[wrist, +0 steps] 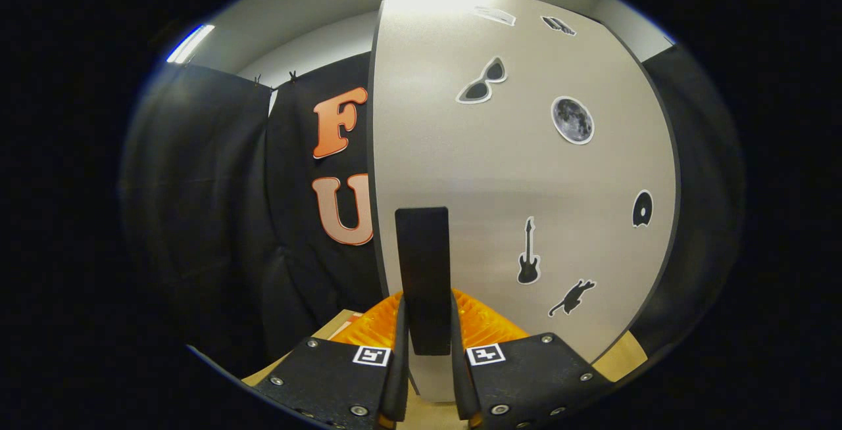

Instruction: Open the shoe cabinet door, grab the shoes and put them into the shoe cabinet, then close the shoe cabinet door.

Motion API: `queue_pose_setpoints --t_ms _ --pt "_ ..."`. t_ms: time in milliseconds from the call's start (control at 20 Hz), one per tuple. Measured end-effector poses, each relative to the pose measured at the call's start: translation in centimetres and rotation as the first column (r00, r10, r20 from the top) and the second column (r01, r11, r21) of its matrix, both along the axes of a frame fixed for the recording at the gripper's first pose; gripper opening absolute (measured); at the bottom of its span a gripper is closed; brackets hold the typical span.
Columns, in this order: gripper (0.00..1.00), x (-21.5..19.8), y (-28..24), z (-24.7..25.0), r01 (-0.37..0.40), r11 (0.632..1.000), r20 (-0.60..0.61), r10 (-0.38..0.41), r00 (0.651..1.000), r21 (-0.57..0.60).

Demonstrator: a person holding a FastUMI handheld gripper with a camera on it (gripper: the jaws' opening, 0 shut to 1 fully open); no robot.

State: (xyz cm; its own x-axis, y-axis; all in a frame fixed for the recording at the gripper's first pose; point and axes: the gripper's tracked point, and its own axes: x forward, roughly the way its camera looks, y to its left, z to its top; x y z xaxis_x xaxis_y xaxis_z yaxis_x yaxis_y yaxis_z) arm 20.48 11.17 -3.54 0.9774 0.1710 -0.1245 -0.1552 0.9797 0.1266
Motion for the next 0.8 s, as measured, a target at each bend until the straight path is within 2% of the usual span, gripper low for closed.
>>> queue_pose_setpoints --t_ms 800 --pt "0.27 -4.1 -2.3 0.3 0.084 0.996 -0.016 -0.085 0.996 -0.008"
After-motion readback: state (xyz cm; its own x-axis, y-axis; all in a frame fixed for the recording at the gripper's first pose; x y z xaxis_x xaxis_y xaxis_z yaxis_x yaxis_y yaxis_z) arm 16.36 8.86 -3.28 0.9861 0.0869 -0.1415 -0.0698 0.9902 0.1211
